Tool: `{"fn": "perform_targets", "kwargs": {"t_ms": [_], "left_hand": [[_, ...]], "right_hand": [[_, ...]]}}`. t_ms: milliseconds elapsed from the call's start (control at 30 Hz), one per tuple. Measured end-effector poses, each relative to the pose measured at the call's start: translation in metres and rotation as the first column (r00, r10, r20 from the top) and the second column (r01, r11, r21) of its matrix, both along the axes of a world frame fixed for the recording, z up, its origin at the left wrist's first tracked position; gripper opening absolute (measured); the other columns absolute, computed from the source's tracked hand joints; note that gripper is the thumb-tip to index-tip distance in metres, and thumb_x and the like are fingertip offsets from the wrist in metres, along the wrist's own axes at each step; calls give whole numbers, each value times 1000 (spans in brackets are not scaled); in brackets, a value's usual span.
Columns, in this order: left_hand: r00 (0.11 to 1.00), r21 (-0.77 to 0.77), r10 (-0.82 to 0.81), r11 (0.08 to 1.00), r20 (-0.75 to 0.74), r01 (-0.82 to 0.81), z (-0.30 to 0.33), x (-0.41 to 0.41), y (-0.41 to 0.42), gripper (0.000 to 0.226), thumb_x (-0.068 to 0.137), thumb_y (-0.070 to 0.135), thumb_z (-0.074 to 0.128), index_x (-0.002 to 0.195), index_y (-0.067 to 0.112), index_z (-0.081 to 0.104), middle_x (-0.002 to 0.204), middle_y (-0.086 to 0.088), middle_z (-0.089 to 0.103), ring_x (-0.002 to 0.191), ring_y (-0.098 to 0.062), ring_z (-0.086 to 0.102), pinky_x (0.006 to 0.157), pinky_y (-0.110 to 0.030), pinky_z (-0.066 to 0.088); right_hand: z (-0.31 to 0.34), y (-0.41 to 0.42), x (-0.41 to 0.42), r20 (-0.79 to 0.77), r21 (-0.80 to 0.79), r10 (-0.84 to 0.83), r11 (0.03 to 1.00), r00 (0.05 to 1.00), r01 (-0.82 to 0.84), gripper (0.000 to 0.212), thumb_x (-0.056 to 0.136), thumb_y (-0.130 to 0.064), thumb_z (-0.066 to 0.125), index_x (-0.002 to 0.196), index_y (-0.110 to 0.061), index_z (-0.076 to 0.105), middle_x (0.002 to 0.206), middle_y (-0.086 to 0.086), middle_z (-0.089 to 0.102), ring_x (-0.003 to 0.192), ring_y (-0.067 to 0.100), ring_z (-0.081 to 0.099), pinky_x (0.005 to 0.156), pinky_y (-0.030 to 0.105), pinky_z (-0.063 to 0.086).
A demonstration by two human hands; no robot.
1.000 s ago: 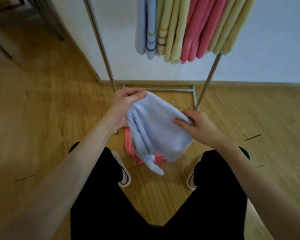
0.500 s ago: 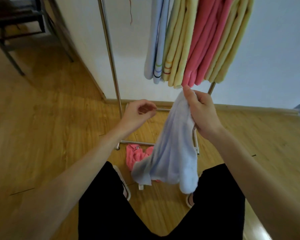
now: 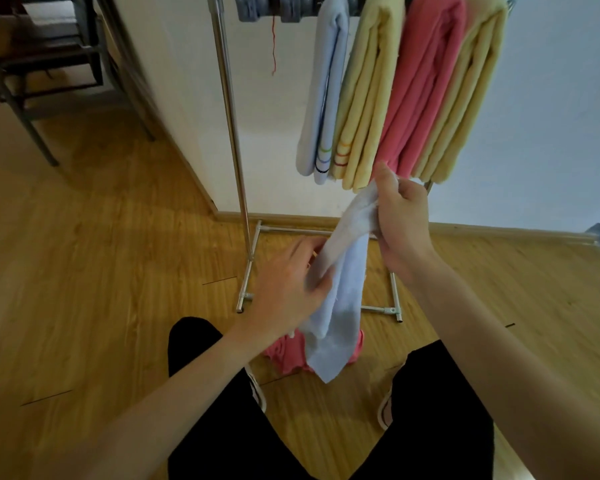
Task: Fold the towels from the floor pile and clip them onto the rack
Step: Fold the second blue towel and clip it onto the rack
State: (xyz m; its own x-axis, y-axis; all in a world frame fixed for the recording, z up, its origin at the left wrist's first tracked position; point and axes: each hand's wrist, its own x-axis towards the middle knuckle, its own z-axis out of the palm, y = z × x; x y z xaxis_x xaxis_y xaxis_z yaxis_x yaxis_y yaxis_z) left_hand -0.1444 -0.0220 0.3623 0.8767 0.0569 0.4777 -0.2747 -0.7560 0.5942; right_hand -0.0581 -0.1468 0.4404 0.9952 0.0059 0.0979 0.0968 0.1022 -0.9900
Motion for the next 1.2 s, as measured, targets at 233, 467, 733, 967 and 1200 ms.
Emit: {"fn": "perform_targets", "kwargs": {"t_ms": [233, 467, 733, 967, 1200], "left_hand": [[996, -83, -85, 993, 14, 86, -1, 4, 19, 23, 94, 26, 57, 99, 7, 68, 78, 5, 64, 63, 4, 53, 61, -8, 40], [997, -384, 29, 922, -73, -55, 8, 13, 21, 13, 93, 16, 60, 84, 20, 68, 60, 12, 57, 55, -3, 48, 54, -13, 35], [995, -439, 83, 893, -48, -95, 21, 10, 8, 13, 93, 16, 60, 87, 24, 67, 75, 13, 65, 72, -6, 61, 66, -19, 48], [977, -489, 205, 847, -61, -208, 24, 6, 10, 14, 93, 16, 59, 81, 20, 64, 67, 11, 60, 63, 2, 55, 60, -14, 44], [954, -507, 293, 815, -58, -280, 27, 9, 17, 16, 95, 19, 57, 82, 14, 64, 67, 4, 60, 62, -1, 54, 56, -15, 43]], "right_hand": [[-7, -20, 16, -175, 13, -121, 992, 977, 126, 23, 94, -30, 51, 80, -12, 47, 70, 7, 36, 72, 24, 42, 60, 34, 41], [-40, -38, 20, -377, -77, -61, 996, 924, 34, 20, 98, -20, 48, 81, -11, 51, 74, 2, 49, 62, 11, 50, 52, 22, 51], [-90, -45, -2, -398, -280, -93, 960, 913, -25, 28, 91, -6, 56, 108, -14, 35, 70, 3, 47, 59, 9, 50, 61, 27, 46], [-99, -49, -32, -282, -151, 165, 965, 945, -213, 12, 90, 3, 47, 95, 3, 58, 78, 10, 56, 71, 18, 54, 61, 27, 48], [-118, -45, -36, 64, -670, 293, 721, 954, -177, 10, 88, -11, 64, 98, -10, 66, 97, 3, 58, 82, 10, 58, 70, 17, 49]]}}
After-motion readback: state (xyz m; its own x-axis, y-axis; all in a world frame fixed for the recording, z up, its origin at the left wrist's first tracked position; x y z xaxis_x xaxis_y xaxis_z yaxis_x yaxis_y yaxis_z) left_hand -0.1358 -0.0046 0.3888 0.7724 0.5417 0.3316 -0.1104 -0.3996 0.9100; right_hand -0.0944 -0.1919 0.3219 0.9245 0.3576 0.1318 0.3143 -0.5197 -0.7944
